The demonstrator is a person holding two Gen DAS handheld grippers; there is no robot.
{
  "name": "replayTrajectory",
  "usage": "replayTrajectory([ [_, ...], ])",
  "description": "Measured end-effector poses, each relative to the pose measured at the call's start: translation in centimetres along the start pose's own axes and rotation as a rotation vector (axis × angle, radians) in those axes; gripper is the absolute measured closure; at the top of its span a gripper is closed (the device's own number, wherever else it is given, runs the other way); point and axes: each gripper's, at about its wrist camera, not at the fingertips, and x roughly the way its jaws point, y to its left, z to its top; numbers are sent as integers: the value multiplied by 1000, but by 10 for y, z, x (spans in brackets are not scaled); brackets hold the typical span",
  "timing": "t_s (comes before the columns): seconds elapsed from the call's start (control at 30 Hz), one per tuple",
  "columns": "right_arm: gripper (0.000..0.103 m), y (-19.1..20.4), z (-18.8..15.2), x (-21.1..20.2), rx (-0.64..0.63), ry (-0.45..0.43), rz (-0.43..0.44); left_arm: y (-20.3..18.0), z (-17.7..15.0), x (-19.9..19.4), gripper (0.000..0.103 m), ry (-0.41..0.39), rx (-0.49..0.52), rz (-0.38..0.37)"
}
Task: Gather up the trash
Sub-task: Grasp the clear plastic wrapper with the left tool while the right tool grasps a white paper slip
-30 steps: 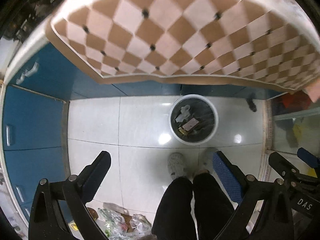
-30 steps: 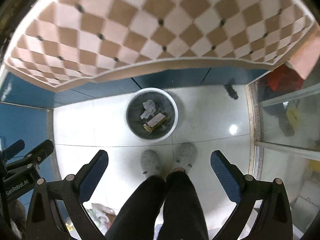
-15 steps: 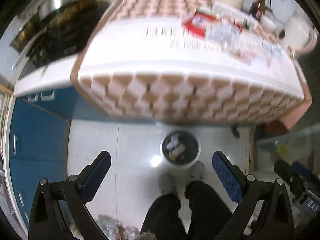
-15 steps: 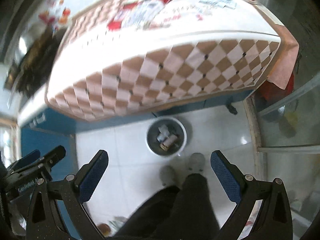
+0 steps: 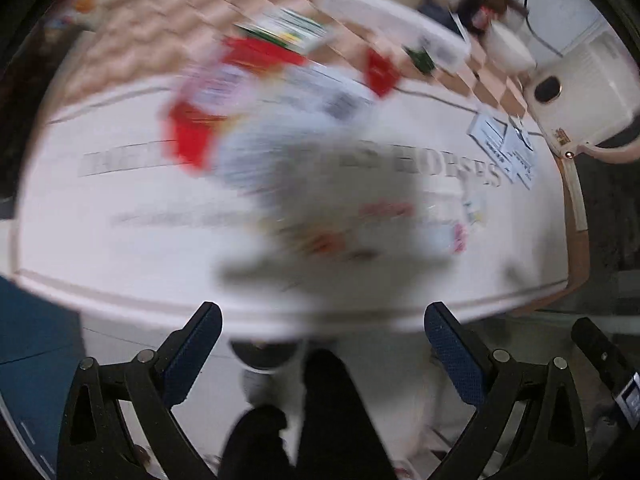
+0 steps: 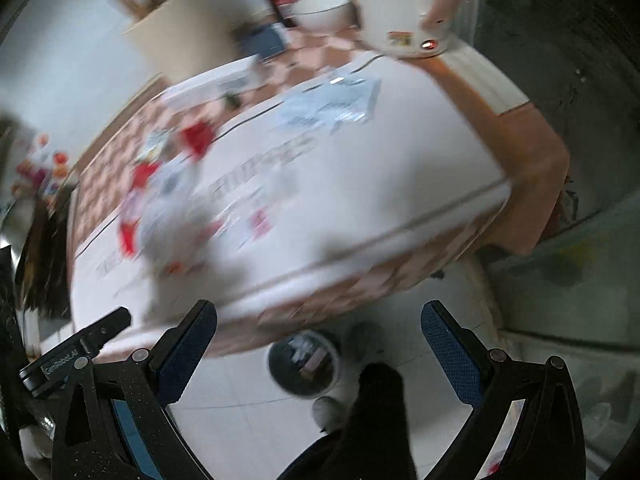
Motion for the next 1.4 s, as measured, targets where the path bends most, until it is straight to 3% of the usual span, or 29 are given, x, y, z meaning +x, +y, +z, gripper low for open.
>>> replayTrajectory([
  [0.13,0,-38,47,33,30,33,-27,-38,36,49,1,59,19,37],
  [0.17,0,-47,59,43,38,50,-26,-44,42,63,7,79,33,47],
  [0.2,0,-54,69,54,44,66,-20,-49,44,70,7,85,45,73],
  [0.3,0,-65,82,74,51,93,-18,-64,43,68,11,38,113,134],
  [0.33,0,-66,88,82,48,102,-19,-65,43,65,17,22,110,132],
  [0.4,0,-67,101,95,35,116,-10,-66,42,56,40,-2,108,131],
  [0.47,0,-64,111,105,29,122,2,-68,43,46,98,-14,110,128],
  [0.6,0,-54,139,121,37,91,29,-73,49,36,99,-18,127,134],
  [0.73,0,-45,168,137,73,12,41,-86,64,5,99,-125,149,202],
  [0.8,6,-40,180,148,78,6,42,-92,72,-9,99,-185,158,254],
  [0.87,10,-23,188,153,8,-20,-28,-95,79,-16,99,-224,164,300],
  [0.93,28,-6,190,157,-73,-53,-136,-93,85,-19,99,-252,164,338],
  [1.0,98,3,189,154,-127,-106,-208,-88,85,-21,99,-270,156,359],
  [1.17,102,-6,186,138,-110,-151,-163,-62,80,-26,99,-297,128,380],
  [1.4,103,0,153,75,-143,-262,-93,-53,39,-64,99,-386,148,383],
])
